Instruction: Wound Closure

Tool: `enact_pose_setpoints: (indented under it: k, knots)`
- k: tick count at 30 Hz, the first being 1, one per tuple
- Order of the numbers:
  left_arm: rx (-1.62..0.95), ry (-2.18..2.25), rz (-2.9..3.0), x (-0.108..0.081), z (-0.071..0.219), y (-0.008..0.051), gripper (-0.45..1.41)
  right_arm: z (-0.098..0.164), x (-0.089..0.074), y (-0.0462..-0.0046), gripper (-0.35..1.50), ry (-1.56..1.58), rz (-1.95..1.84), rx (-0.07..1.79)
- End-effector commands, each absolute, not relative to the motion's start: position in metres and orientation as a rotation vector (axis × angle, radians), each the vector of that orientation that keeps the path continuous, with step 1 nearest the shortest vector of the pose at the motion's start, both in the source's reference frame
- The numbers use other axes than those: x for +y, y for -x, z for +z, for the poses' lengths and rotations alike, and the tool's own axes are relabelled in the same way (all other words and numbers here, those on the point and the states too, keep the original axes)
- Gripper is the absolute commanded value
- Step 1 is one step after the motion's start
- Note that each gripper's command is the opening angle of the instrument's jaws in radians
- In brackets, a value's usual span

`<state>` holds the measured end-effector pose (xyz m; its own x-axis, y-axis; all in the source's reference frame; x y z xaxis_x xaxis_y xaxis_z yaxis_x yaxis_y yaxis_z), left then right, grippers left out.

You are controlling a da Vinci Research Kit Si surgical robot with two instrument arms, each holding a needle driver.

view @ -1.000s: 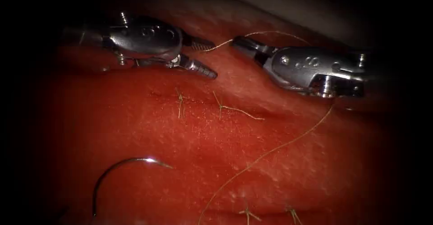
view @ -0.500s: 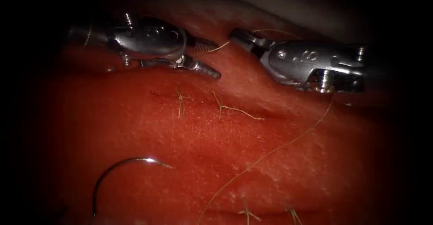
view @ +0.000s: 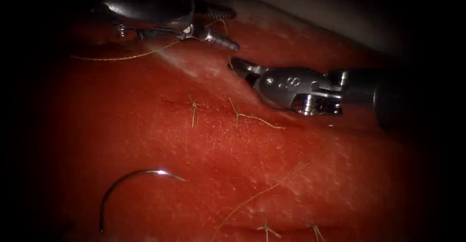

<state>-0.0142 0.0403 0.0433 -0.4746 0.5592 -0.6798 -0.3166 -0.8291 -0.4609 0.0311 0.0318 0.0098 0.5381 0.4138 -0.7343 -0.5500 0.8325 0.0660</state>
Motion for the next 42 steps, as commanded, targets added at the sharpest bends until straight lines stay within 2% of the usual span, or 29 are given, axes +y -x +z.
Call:
enact_pose_setpoints:
  k: [1,9,13,16,19,25,26,27,28,30,31,34,37,42]
  knots:
    - [-0.344,1.230,2.288,0.041,0.043,0.0147,0.73,0.011,0.032,-0.0312,-0.35,0.189,0.577,0.816]
    - [-0.102,1.278,2.308,0.043,0.040,0.0129,0.74,0.013,0.031,-0.0309,-0.35,0.193,0.565,0.795]
    - [0.311,1.135,2.515,0.045,0.041,0.0098,0.76,0.013,0.030,-0.0309,-0.35,0.191,0.559,0.783]
    - [0.419,1.131,2.511,0.045,0.042,0.0087,0.76,0.014,0.030,-0.0309,-0.35,0.189,0.555,0.777]
    - [0.382,1.156,2.550,0.044,0.045,0.0084,0.75,0.013,0.030,-0.0305,-0.35,0.197,0.564,0.772]
    - [0.100,1.179,2.574,0.037,0.050,0.0092,0.74,0.009,0.034,-0.0275,-0.35,0.299,0.654,0.812]
    - [0.077,1.181,2.566,0.037,0.050,0.0094,0.74,0.008,0.034,-0.0269,-0.30,0.307,0.665,0.822]
    - [0.058,1.202,2.553,0.037,0.049,0.0097,0.73,0.007,0.035,-0.0265,-0.11,0.311,0.672,0.827]
    - [0.028,1.232,2.539,0.037,0.048,0.0105,0.73,0.006,0.035,-0.0256,0.26,0.317,0.684,0.834]
    - [-0.020,1.266,2.530,0.037,0.047,0.0118,0.72,0.005,0.036,-0.0245,0.69,0.320,0.695,0.834]
    - [-0.074,1.302,2.531,0.036,0.046,0.0132,0.72,0.005,0.036,-0.0235,1.01,0.322,0.706,0.831]
    - [-0.191,1.272,2.566,0.035,0.044,0.0155,0.71,0.003,0.037,-0.0226,1.26,0.306,0.759,0.830]
    - [-0.314,1.153,2.664,0.033,0.043,0.0183,0.64,0.000,0.036,-0.0221,1.38,0.272,0.804,0.823]
    - [-0.375,1.001,2.757,0.031,0.044,0.0224,0.58,-0.003,0.034,-0.0218,1.36,0.202,0.802,0.749]
